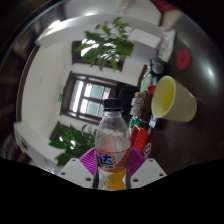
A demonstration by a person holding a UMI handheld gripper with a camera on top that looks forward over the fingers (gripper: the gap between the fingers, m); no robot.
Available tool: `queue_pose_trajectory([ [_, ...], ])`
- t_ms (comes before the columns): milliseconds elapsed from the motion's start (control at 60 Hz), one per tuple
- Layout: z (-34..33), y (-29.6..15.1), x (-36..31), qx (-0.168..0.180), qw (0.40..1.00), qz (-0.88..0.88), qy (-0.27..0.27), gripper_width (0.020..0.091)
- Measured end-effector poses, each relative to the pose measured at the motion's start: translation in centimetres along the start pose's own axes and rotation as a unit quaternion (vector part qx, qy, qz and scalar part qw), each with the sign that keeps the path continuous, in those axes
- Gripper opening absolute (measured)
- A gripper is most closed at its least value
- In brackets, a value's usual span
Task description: Pour water
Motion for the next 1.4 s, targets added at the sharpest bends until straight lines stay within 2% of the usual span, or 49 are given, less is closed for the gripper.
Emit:
queue_pose_trajectory([
  [167, 0.9, -2.4, -0.1, 0.050, 0.985, 0.162, -0.022, 0.0361],
  [400, 1.9, -5.4, 1.6, 0.123, 0.928, 0.350, -0.044, 0.0363],
  [483, 1.5, -6.1, 1.9, 0.137, 0.914, 0.378, -0.048, 0.0362],
  [700, 1.8, -6.1, 1.8, 0.117, 0.927, 0.353, -0.038, 0.0363],
  [783, 2.1, -5.1, 0.5, 0.072, 0.956, 0.282, -0.030, 0.0362],
  [917, 2.2, -5.3, -3.0, -0.003, 0.997, 0.071, -0.025, 0.0370],
  [1000, 2.4, -7.0, -5.3, -0.026, 0.996, -0.080, -0.015, 0.0367],
  [1133, 3.0, -11.9, -8.4, -0.039, 0.950, -0.309, 0.012, 0.0364],
  [1300, 3.2, -19.1, -9.0, -0.007, 0.836, -0.537, 0.114, 0.0364],
  [1400, 3.0, -23.1, -7.5, 0.002, 0.789, -0.596, 0.147, 0.0364],
])
Point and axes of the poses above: the point between the fingertips, and its own axes, seen from behind it with the camera up: x to the right, y down, z forward, the way the camera looks, the point moved 4 cm from there along -z, backward, against the way the camera looks, and after that the axes turned 10 degrees about -y, right-handed, at the moved point
